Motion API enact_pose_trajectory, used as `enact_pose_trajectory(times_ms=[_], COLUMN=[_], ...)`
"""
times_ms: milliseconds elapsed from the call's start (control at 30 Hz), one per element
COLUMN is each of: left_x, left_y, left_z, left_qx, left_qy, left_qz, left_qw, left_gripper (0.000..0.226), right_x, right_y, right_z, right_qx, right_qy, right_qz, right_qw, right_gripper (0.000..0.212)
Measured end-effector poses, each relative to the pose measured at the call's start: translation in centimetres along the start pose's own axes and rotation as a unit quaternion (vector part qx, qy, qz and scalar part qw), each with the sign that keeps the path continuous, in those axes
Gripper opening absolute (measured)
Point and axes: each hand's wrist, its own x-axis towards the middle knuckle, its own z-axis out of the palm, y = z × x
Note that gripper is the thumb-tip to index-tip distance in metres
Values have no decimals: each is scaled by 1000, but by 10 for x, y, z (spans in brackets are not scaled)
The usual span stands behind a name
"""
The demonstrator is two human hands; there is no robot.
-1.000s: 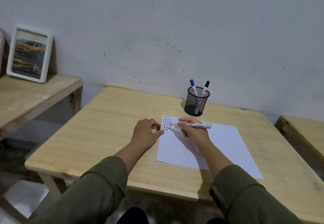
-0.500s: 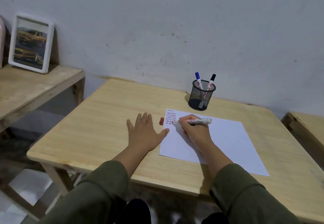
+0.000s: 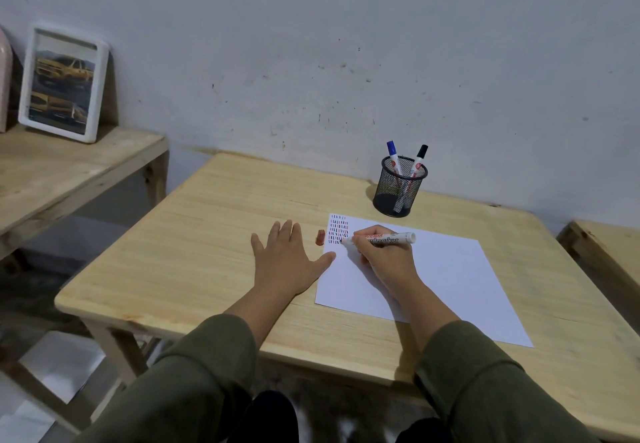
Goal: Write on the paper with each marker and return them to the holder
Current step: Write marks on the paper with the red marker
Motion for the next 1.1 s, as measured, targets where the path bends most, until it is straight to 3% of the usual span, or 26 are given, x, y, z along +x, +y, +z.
enact_pose_trajectory(times_ms=[700,767,967,1100], left_x=[-1,-1,-2,4], left_y=[1,1,4,13], left_z=[-3,-4,-13,-17], left_qx=[-12,-29,-138,-151], left_qy=[-13,-8,87,67], left_qz=[-4,-2,78,89], left_qw=[1000,1000,983,982], left_gripper=[100,93,43,34], right_x=[-2,-3,-6,-4], right_y=[-2,-2,-5,-7], right_z=[-2,-3,-5,-9], right_qx=[19,39,91,103], right_qy=[-8,-8,-15,-22], right_qz=[5,3,-1,-14], right_qw=[1000,999,996,994], right_gripper=[6,4,4,6])
